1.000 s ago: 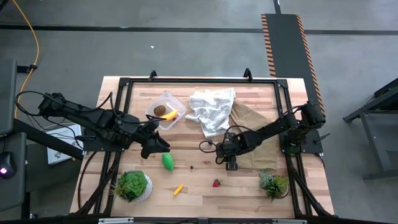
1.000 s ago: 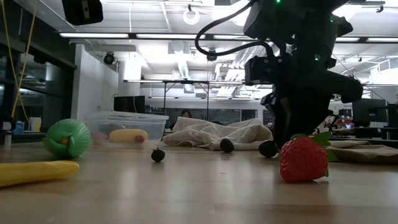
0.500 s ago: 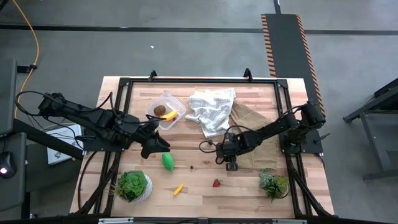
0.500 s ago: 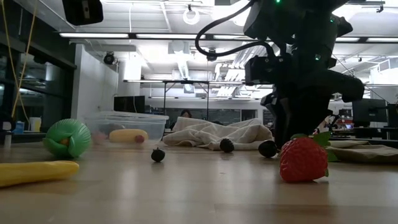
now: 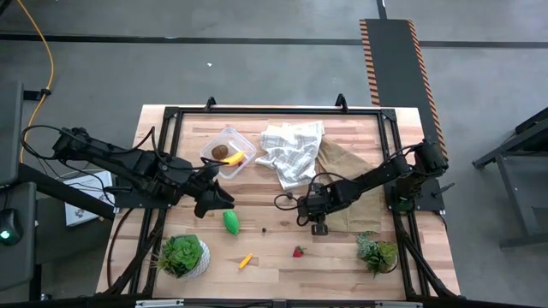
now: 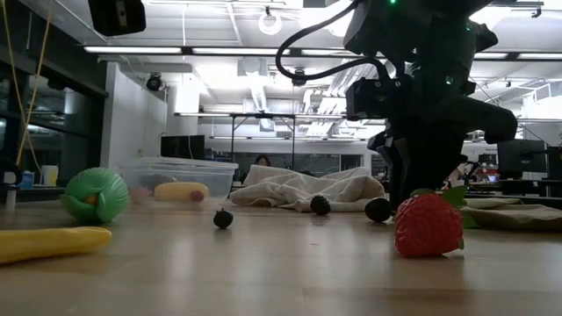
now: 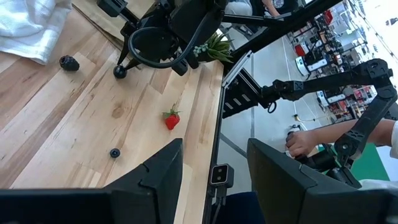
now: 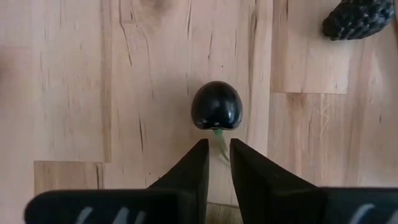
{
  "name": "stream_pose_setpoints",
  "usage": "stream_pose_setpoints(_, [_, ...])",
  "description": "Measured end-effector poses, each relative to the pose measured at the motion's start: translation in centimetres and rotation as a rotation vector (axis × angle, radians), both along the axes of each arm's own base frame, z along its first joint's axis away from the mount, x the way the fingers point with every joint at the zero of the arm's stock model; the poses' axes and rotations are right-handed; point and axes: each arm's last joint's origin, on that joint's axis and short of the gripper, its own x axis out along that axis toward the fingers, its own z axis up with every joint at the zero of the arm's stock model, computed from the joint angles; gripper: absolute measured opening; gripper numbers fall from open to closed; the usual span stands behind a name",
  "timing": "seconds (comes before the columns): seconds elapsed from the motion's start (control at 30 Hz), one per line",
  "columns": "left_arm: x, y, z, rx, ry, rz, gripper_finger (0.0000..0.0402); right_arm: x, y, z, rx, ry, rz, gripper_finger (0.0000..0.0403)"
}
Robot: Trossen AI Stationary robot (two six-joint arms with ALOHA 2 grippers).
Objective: Pick and placing Produce into tupperware
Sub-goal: Put the black cherry into the transparent bin
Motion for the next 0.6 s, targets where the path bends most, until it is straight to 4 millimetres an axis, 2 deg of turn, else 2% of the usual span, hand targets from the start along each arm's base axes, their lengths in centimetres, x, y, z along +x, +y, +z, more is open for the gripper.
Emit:
stream_pose_setpoints(0.33, [0.0, 0.0, 0.0, 0.0, 0.0, 0.0, 0.0166, 0.03, -0.01, 0.01, 0.001, -0.003, -0.001, 0.0016])
stream_pose_setpoints(0.6, [0.0, 0.0, 0.0, 0.0, 0.0, 0.0, 0.0166, 0.21, 0.05, 0.08, 0.007, -0.022, -0.003, 0.0001])
